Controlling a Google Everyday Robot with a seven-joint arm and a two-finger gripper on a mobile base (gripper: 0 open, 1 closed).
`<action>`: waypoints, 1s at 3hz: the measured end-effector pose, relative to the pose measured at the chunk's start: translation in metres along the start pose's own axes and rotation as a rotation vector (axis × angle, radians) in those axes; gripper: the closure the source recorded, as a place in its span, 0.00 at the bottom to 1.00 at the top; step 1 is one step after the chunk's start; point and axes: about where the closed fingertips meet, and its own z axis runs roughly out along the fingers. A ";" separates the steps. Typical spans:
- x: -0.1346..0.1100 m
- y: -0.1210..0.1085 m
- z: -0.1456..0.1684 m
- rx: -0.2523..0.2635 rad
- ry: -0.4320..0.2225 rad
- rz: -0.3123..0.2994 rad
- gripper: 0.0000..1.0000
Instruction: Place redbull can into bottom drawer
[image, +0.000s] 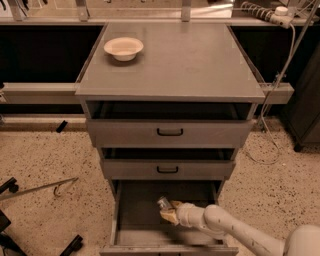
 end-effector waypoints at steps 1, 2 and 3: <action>0.036 0.000 0.027 -0.003 0.008 0.043 1.00; 0.051 0.004 0.044 -0.064 0.065 0.041 1.00; 0.059 0.005 0.048 -0.111 0.136 0.020 1.00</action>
Offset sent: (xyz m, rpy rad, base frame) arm -0.0036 0.0202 -0.0861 -0.0517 0.1543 0.1248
